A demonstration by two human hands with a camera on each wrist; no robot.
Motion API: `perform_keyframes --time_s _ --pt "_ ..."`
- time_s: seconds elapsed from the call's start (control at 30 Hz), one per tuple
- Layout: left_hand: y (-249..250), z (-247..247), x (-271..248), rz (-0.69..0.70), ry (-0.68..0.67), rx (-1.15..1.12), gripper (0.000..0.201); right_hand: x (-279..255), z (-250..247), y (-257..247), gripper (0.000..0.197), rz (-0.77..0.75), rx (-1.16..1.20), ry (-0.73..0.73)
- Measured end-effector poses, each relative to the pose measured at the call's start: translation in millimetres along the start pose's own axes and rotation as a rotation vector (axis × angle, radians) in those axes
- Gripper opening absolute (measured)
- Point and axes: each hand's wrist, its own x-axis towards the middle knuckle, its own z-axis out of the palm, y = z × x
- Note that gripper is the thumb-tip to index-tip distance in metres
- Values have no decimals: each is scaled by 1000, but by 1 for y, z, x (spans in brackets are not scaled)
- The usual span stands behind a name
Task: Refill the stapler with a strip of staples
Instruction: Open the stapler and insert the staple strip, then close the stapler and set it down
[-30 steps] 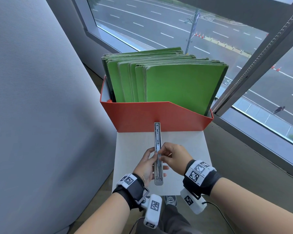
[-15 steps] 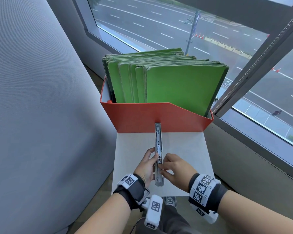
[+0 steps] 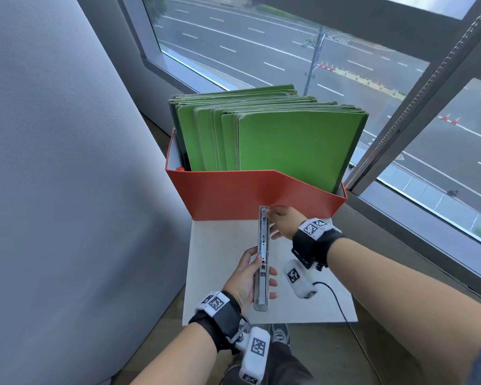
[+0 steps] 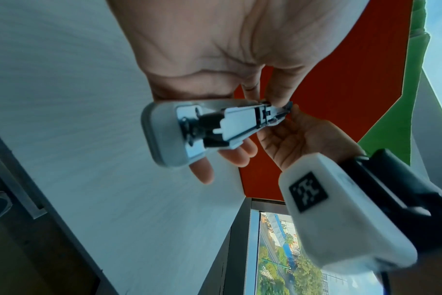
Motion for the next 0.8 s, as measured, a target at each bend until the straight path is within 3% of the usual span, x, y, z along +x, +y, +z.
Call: perform_keyframes --time_s 0.1,0.3,0.4,0.57,0.8 --pt "-4 0 -3 -11 16 -32 21 5 4 -7 34 29 101 22" --pt "-5 -1 -2 -34 50 -77 15 2 3 -13 26 3 45 18" --pt "-5 2 2 -48 65 -81 20 -9 -5 -16 29 -101 -81 57" --pt "1 4 15 -159 144 -143 56 -33 -8 -10 14 -311 -46 83" --pt "15 9 18 -117 110 -145 66 -92 -1 15 15 -559 -146 14"
